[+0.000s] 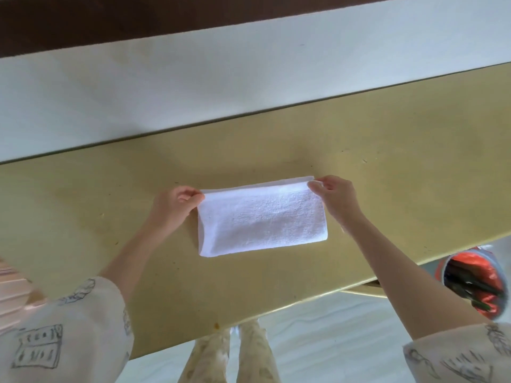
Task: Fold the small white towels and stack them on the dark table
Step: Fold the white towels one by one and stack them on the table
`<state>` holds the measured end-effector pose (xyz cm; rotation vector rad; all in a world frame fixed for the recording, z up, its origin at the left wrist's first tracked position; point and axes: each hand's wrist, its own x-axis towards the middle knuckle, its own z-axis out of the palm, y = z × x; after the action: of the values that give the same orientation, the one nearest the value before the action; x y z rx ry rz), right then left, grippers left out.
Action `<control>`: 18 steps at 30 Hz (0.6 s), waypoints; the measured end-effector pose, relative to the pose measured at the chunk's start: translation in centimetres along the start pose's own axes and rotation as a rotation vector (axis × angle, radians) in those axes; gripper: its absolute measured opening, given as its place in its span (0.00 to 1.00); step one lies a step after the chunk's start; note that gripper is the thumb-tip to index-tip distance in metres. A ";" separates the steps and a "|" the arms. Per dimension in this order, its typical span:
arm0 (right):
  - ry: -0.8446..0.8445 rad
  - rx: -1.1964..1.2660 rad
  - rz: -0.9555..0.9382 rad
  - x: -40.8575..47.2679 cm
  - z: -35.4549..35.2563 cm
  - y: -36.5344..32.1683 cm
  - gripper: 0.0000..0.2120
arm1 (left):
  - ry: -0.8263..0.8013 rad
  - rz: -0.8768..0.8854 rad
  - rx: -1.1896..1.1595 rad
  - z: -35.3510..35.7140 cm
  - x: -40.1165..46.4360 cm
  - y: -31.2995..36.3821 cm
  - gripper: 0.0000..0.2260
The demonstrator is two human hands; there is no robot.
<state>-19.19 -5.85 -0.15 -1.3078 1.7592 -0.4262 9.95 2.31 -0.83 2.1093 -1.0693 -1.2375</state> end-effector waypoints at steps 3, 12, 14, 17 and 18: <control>0.008 -0.041 -0.020 0.9 0.3 0.1 0.09 | 0.009 -0.026 -0.002 0.0 0.6 -0.2 0.06; 0.057 -0.151 -0.028 2.2 1.0 0.0 0.06 | 0.003 -0.059 0.027 0.1 1.3 0.1 0.05; 0.060 -0.164 -0.032 2.2 1.0 0.0 0.06 | 0.002 -0.065 0.030 0.1 1.3 0.1 0.04; 0.058 -0.174 -0.022 2.3 1.2 0.1 0.06 | -0.002 -0.050 0.033 -0.1 1.3 0.1 0.05; 0.059 -0.181 -0.019 2.4 1.2 0.1 0.06 | -0.002 -0.043 0.039 -0.1 1.2 0.2 0.05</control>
<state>-18.45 -7.64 -1.94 -1.4524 1.8708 -0.3244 10.31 1.25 -1.28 2.1709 -1.0629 -1.2488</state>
